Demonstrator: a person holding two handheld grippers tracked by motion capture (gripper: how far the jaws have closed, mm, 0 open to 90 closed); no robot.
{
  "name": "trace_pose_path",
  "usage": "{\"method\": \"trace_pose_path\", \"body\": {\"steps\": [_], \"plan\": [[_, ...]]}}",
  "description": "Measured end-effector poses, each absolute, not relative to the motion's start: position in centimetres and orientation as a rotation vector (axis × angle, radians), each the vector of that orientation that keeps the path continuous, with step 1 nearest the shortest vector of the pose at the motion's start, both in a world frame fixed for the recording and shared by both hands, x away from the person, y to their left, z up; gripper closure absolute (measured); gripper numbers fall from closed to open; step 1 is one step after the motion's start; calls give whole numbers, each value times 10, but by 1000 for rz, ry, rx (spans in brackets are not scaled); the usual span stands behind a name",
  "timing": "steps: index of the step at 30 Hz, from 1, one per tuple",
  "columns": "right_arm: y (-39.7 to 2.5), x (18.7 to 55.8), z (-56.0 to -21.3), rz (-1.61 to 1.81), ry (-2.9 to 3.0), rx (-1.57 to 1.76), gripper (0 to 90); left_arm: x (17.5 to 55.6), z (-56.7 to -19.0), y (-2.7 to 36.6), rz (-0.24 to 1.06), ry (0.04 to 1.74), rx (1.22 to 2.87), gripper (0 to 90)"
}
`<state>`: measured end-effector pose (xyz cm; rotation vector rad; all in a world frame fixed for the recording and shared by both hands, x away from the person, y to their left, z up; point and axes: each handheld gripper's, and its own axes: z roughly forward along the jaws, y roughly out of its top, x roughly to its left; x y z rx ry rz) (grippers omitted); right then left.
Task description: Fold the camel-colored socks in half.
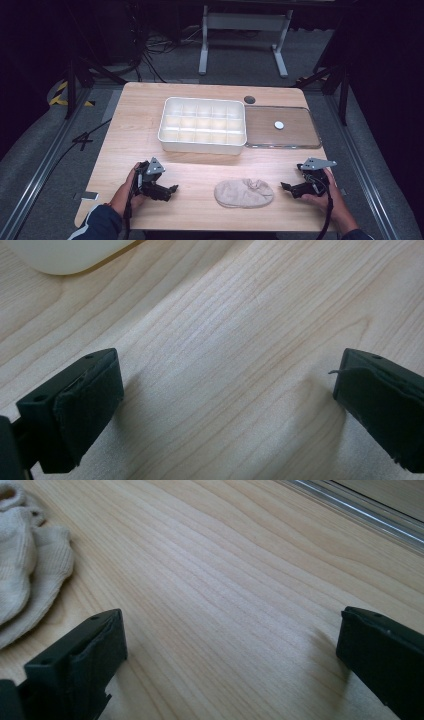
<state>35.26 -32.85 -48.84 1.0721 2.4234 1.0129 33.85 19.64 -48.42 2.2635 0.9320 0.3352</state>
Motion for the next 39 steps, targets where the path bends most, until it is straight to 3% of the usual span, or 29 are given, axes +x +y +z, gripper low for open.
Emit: {"method": "trace_pose_path", "body": {"steps": [14,16,27,32,39], "plan": [[-330,353,-488,1000,2387,1125,18,334,-484,199,300,840,2291,3],[-331,352,-487,1024,2368,1116,104,334,-484,200,298,817,2302,3],[-332,352,-487,1043,2342,1129,201,334,-484,205,292,807,2305,3],[-334,351,-486,1073,2331,1113,393,334,-484,205,281,808,2301,3],[-336,351,-485,1085,2313,1126,520,334,-484,205,281,809,2301,3]]}}
